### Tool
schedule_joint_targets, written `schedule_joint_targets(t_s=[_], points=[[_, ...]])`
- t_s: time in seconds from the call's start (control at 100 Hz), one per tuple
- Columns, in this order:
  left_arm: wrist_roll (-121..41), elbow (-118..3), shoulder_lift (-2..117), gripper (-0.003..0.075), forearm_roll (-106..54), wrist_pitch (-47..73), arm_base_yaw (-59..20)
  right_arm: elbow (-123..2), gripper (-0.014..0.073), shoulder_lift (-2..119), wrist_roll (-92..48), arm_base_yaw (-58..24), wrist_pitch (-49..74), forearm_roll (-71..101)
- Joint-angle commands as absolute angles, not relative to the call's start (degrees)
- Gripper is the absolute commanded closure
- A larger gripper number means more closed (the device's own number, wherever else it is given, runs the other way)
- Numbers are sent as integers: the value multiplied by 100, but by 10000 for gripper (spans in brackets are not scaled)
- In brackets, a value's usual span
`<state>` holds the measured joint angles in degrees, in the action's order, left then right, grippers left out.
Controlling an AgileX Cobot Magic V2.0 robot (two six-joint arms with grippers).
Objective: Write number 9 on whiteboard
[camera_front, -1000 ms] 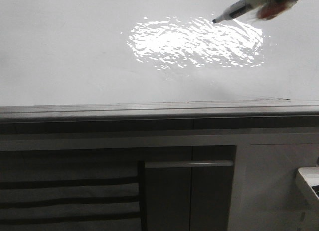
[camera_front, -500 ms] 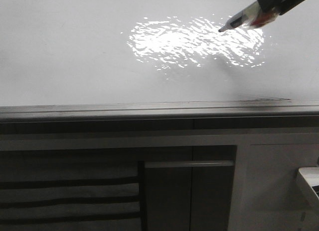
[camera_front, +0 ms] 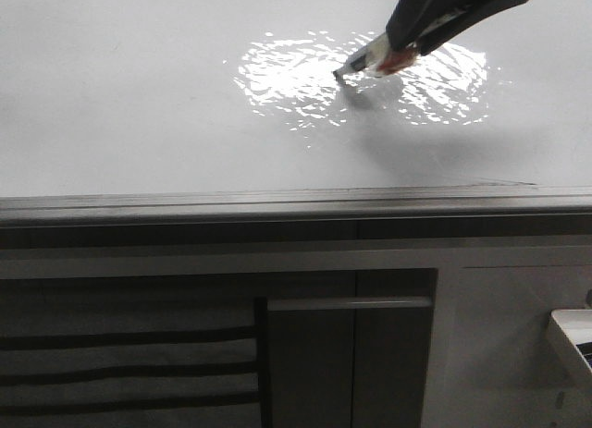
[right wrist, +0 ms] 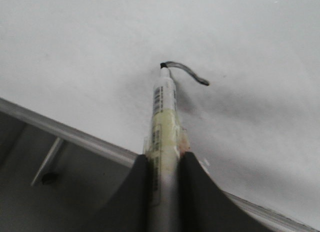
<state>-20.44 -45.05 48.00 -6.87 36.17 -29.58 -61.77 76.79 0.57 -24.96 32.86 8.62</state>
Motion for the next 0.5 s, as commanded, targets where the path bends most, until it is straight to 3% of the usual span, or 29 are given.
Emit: schedule_joint_targets(t_s=[0.0,0.21,0.49], points=[[-1999,-4662,4760,386,-764,3240,-2944,-6313,638,7699,0,-2404,3508,558],[-1999,-4662,4760,386,-714,3240,-2944,-6429,638,7279,0,-1944,3449,528],[-1999,-4662,4760,386,-714,3240,-2944,-6290,638,7378,0,-2128,3583,596]])
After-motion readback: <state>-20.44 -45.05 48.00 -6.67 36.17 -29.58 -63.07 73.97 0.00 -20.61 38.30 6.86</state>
